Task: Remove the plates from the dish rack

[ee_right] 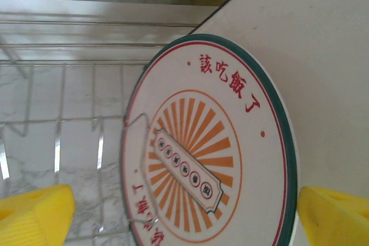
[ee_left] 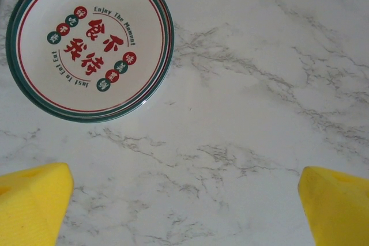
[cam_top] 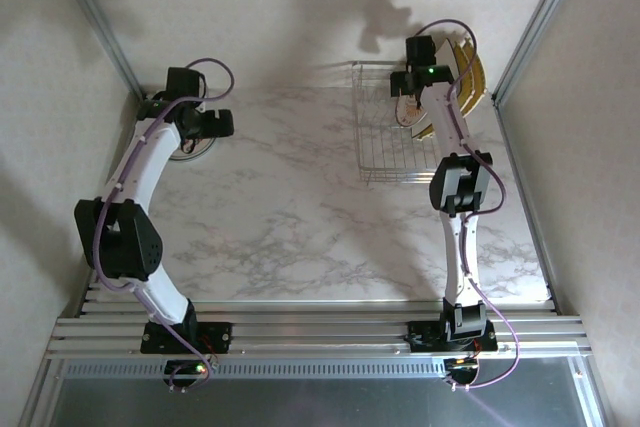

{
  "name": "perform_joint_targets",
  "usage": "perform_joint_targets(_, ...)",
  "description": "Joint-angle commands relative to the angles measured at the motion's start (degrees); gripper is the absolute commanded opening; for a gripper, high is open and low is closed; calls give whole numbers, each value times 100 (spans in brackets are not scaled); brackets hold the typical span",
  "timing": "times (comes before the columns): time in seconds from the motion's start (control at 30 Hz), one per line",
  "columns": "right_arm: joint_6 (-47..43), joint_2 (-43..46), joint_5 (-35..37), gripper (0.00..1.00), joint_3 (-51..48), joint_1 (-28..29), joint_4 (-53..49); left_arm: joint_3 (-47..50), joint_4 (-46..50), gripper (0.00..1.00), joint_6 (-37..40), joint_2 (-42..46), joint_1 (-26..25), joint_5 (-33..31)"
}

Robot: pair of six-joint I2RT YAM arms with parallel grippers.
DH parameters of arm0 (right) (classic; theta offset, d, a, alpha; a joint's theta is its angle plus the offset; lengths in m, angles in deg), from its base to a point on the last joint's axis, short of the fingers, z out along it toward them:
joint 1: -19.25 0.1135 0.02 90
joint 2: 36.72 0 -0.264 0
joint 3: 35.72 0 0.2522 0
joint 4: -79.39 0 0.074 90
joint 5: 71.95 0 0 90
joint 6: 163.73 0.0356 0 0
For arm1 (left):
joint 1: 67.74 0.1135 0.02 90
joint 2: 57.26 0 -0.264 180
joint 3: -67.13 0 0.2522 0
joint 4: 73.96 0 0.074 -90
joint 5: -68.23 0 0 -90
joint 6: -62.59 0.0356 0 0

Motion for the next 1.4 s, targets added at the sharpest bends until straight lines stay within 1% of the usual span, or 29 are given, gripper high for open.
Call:
perform_joint_targets(0.0,179,-123,296,99,56,10,380,-18,93,100,131,-54,-38,55)
perform_joint_targets(0.17,225,-289,350,99,47,-7,408,-111,121,100,157,-133,-38,88)
perform_joint_targets(0.33,294,-328,248,99,-57,-25,533,-220,140,100,183,-222,-38,75)
perform_joint_targets(0.43,364,-406,115,96,47,-54,513,-265,162,100,200,-264,-38,49)
perform_joint_targets(0.5,424,-443,-55,91,104,-66,516,-274,174,100,201,-275,-37,33)
perform_joint_targets(0.6,543,-510,-301,77,189,-111,513,-296,186,99,212,-297,-29,15)
perform_joint_targets(0.67,561,-549,-377,72,218,-121,536,-317,199,100,217,-301,-29,2)
perform_joint_targets(0.73,573,-599,-397,61,246,-124,579,-343,212,100,228,-316,-24,-5)
perform_joint_targets(0.77,582,-614,-403,57,247,-123,596,-357,226,100,228,-319,-20,-5)
perform_joint_targets(0.87,612,-623,-379,38,283,-112,627,-409,264,100,229,-337,-20,-24)
perform_joint_targets(0.93,630,-598,-342,28,285,-108,660,-475,313,100,236,-368,-20,-26)
perform_joint_targets(1.0,605,-578,-305,25,274,-102,663,-572,400,100,241,-420,-29,-118)
perform_joint_targets(1.07,586,-579,-236,12,266,-87,656,-643,445,99,269,-459,-20,-197)
perform_joint_targets(1.1,574,-577,-228,7,263,-88,656,-679,457,100,272,-484,-18,-200)
perform_joint_targets(1.17,543,-573,-201,6,259,-89,640,-727,480,100,271,-538,-20,-159)
perform_joint_targets(1.27,533,-485,-159,0,140,-77,658,-718,442,99,241,-585,-20,-74)
perform_joint_targets(1.37,542,-337,-166,0,11,-73,743,-700,437,100,219,-609,-22,-17)
